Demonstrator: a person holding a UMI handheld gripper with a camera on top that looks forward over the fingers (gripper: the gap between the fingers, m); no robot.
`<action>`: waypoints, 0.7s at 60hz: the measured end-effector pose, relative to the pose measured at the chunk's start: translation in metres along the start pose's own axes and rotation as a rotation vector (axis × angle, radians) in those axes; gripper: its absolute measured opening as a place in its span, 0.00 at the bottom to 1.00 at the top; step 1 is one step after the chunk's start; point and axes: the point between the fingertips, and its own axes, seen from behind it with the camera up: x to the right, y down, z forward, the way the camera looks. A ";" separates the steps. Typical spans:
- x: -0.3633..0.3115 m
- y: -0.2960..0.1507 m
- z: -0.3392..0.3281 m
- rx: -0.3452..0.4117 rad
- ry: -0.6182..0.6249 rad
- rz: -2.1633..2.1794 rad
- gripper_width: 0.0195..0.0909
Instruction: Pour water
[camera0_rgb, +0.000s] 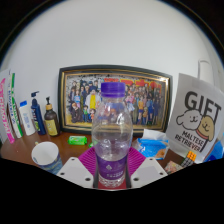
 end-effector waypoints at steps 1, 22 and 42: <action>0.000 0.004 0.002 -0.004 -0.004 0.012 0.24; 0.004 0.031 0.012 0.058 0.025 0.083 0.36; -0.007 0.061 -0.040 -0.173 0.071 0.108 0.92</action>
